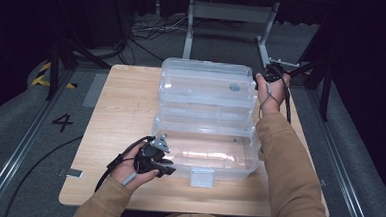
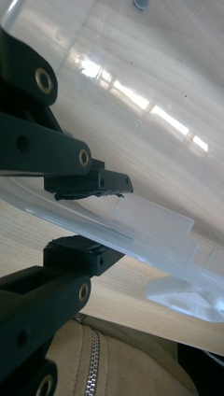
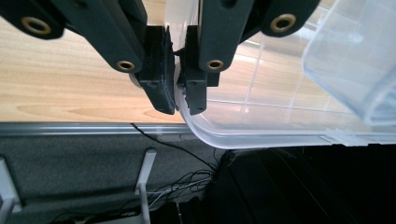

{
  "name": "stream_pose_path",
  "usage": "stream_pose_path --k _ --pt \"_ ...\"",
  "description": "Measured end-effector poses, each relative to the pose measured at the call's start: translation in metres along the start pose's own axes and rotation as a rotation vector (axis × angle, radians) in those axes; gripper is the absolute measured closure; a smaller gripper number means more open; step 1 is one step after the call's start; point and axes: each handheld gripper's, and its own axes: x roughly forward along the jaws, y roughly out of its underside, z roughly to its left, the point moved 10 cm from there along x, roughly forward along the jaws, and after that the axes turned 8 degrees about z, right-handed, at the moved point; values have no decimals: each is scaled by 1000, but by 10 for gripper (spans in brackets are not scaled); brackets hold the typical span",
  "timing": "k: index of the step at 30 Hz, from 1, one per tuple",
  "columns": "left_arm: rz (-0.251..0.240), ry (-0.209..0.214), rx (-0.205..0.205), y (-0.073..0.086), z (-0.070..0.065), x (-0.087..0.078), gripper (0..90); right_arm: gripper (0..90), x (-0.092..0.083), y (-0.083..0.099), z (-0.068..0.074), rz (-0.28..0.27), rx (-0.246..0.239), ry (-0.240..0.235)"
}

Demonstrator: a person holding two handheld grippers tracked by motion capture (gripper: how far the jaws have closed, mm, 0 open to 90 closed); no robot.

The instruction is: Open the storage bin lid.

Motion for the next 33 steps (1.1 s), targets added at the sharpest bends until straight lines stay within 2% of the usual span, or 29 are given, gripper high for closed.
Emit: stream_pose_path --k 10,16,18,20,23,29,31,33 --pt "-1 1 1 0 0 0 711 839 11 8 -6 35 12 19" --pt "-2 1 1 0 0 0 711 834 13 9 -6 39 22 12" --pt "0 0 0 0 0 0 711 824 13 9 -7 36 25 -8" --pt "0 0 0 0 0 0 711 804 13 9 -6 35 0 -14" --pt "-1 1 -1 0 0 0 711 764 11 8 -6 31 -34 12" --pt "-4 5 -2 0 0 0 709 682 0 1 -7 2 -53 25" --pt "-9 12 -7 0 0 -1 706 665 -4 0 -6 -4 -63 25" --pt "-17 36 -26 -1 0 -1 700 630 -8 -2 -4 -9 -81 20"
